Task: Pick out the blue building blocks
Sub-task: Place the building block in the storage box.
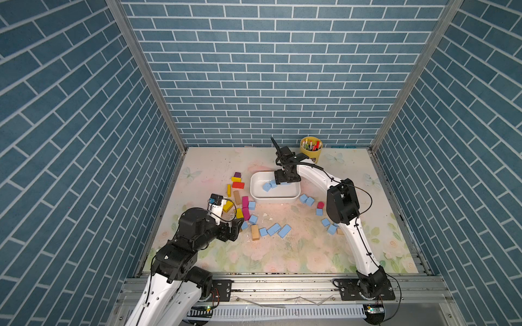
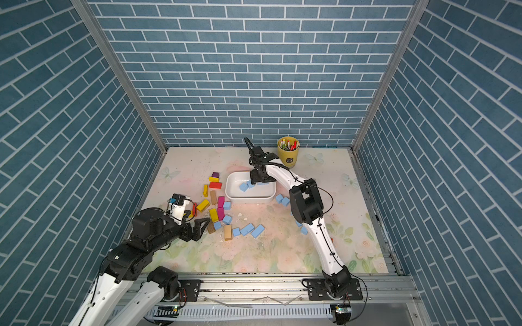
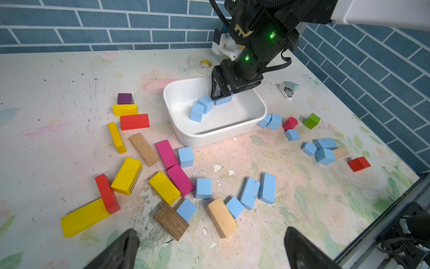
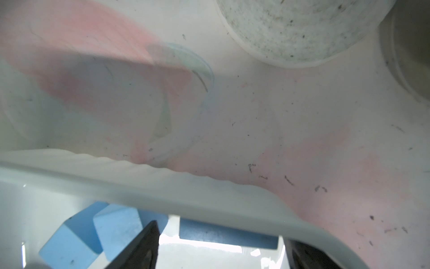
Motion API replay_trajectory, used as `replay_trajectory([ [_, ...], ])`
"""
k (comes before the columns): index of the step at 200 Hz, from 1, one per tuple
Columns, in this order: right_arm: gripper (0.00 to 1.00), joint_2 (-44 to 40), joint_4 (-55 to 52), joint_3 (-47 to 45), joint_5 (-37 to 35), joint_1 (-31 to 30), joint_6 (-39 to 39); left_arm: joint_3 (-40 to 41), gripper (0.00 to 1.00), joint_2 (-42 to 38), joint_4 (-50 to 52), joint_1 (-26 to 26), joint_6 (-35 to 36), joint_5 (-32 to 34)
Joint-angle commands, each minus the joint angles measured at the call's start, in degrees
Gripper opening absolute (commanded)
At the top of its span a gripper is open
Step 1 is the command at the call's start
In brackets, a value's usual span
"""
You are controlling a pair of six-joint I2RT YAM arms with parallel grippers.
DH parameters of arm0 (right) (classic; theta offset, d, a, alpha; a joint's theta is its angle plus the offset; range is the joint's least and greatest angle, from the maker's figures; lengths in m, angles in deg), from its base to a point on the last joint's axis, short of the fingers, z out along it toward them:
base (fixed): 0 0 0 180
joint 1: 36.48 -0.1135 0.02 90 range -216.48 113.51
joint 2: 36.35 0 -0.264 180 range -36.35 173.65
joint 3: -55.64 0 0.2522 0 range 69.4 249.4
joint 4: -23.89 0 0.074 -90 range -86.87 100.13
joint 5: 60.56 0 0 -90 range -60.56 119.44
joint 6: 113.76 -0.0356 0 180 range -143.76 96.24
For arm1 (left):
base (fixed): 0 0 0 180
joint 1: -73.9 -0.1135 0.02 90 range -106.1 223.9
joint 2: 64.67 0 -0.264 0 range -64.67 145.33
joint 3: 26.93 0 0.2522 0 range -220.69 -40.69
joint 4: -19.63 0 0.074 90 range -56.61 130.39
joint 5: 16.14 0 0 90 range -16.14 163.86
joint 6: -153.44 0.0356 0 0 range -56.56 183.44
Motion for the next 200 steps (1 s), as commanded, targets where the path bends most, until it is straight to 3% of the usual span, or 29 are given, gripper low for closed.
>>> replay_trajectory([
  [1,0.84,-8.0,-0.4,-1.8,0.1,-0.4,-1.0,0.6,0.99,-0.1,-0.7,-0.2,0.2,0.2],
  [50,0.89,-21.3,2.9,-12.6,-1.6,-0.5,0.4,0.6,0.99,0.0,-0.6,-0.2,0.3,0.3],
  [125,0.94,-44.7,7.1,-39.8,-6.7,-0.4,2.6,0.5,0.99,-0.1,-0.3,-0.2,0.3,0.8],
  [200,0.95,-63.4,8.1,-61.4,-11.2,-0.3,-2.0,0.1,0.99,1.6,-0.1,-0.2,0.4,-0.1],
])
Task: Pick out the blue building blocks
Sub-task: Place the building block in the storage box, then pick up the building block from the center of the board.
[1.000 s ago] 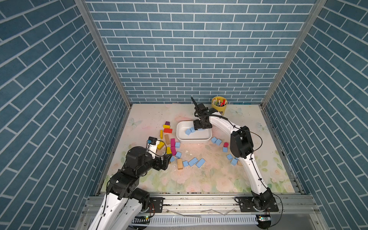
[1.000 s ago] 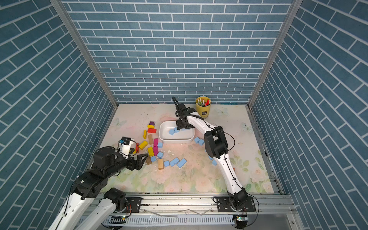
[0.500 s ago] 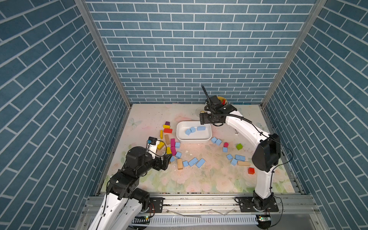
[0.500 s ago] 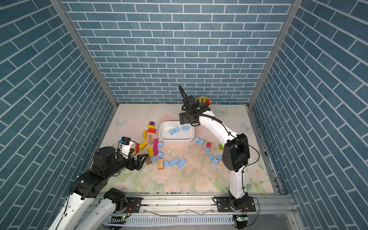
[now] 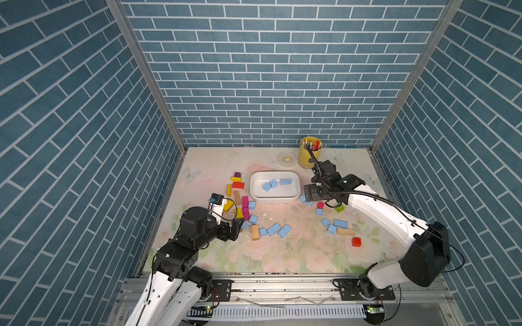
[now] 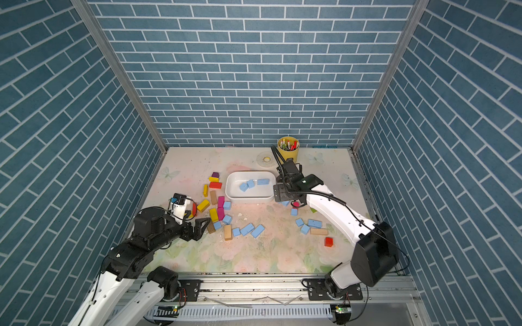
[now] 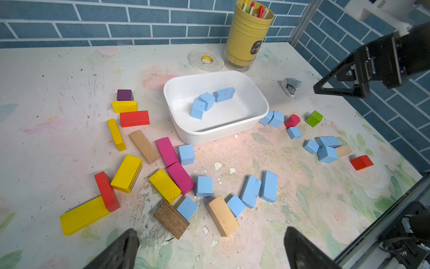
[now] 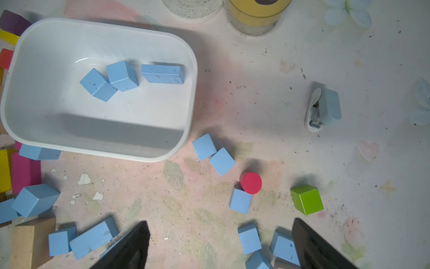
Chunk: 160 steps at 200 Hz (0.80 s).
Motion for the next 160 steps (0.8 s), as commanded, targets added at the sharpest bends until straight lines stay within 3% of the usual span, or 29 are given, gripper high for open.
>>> replay_trajectory([
  [1,0.95,-5.0,0.7,-4.4,-2.6,-0.1,-3.1,0.1,0.99,0.2,-0.1,-0.2,0.4,-0.1],
  [81,0.95,-13.2,-2.8,-15.1,-4.3,-0.1,-10.0,0.0,0.99,0.0,-0.1,-0.2,0.4,-0.2],
  [128,0.93,-16.8,-7.9,-19.2,-10.2,-0.1,-19.8,0.0,0.99,-0.1,-0.2,-0.2,0.5,-0.7],
  [160,0.91,-18.8,-9.1,-22.0,-9.9,-0.1,-24.8,0.1,0.99,-0.4,-0.8,-0.2,0.5,-2.1],
])
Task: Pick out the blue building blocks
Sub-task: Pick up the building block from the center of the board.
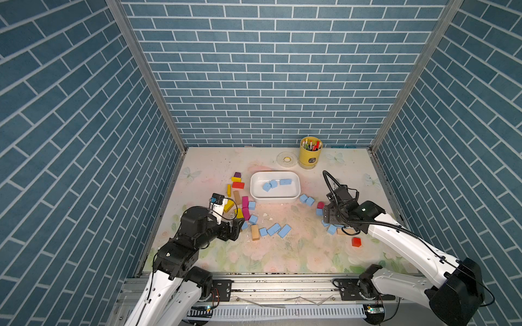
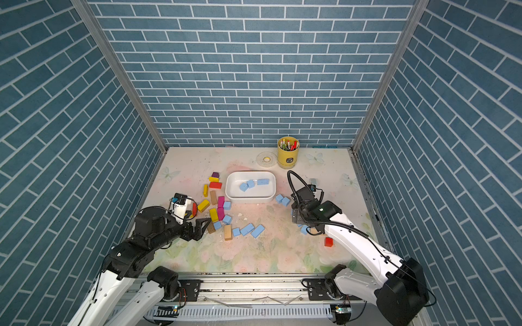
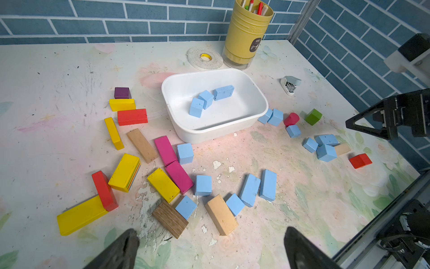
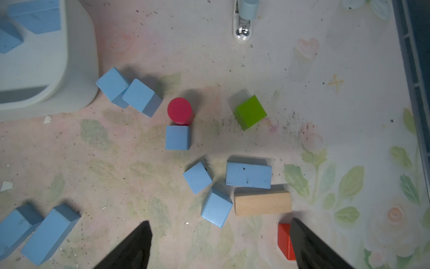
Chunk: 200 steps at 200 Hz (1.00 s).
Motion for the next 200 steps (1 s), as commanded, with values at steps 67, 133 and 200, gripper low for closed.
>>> replay_trajectory([
  [67,0.81,-0.4,-2.8,-5.1,-0.4,-0.1,-16.9,0.8,0.99,-1.9,-3.3,-0.2,0.5,-5.8],
  [133,0.71,1.5,0.8,-7.3,1.3,-0.1,-22.3,1.3,0.99,-3.1,-4.8,-0.2,0.3,-8.0],
  [200,0.61,6.5,5.0,-7.6,4.1,-0.1,-24.5,1.3,0.99,-3.0,-4.5,-0.2,0.4,-7.8],
])
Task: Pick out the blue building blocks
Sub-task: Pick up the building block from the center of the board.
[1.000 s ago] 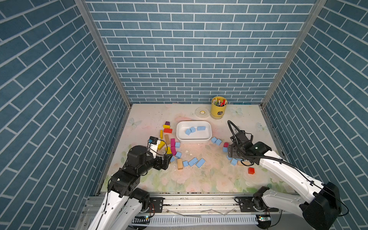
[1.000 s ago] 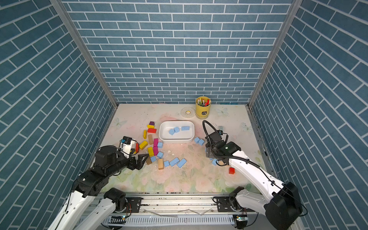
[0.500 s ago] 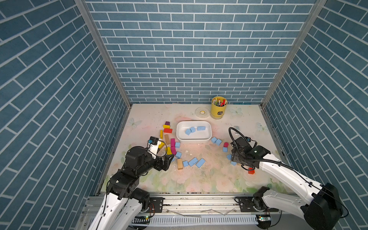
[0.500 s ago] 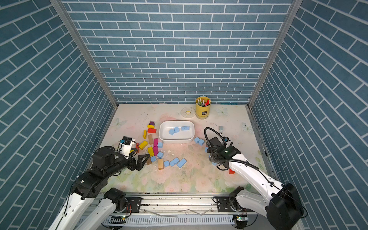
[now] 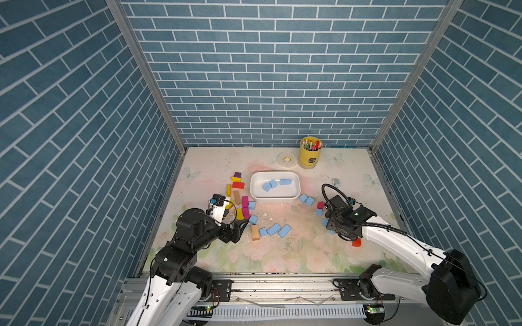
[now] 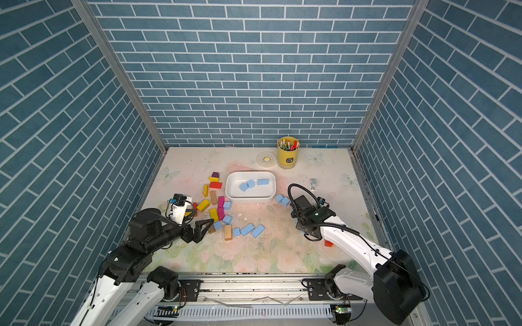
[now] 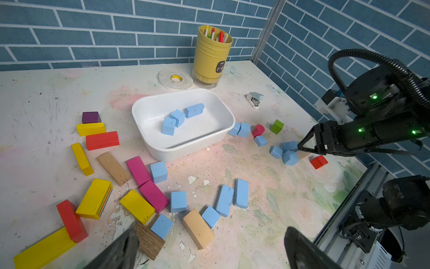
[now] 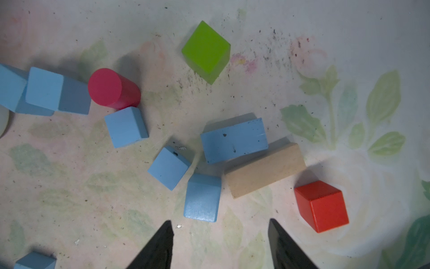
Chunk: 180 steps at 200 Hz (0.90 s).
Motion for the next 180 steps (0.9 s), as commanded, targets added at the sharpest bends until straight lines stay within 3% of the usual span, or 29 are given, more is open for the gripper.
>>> replay_trajectory([
  [1,0.61,2.3,1.9,-0.8,1.8,-0.1,-3.9,0.6,0.99,-0.3,-0.6,-0.2,0.4,-0.5],
  [70,0.59,8.7,4.9,-0.6,3.9,-0.1,-4.8,0.5,0.99,-0.1,-0.2,-0.2,0.4,0.0],
  [180,0.43,12.0,5.8,-0.6,2.8,-0.1,-5.4,0.5,0.99,0.0,0.0,-0.2,0.4,0.3],
])
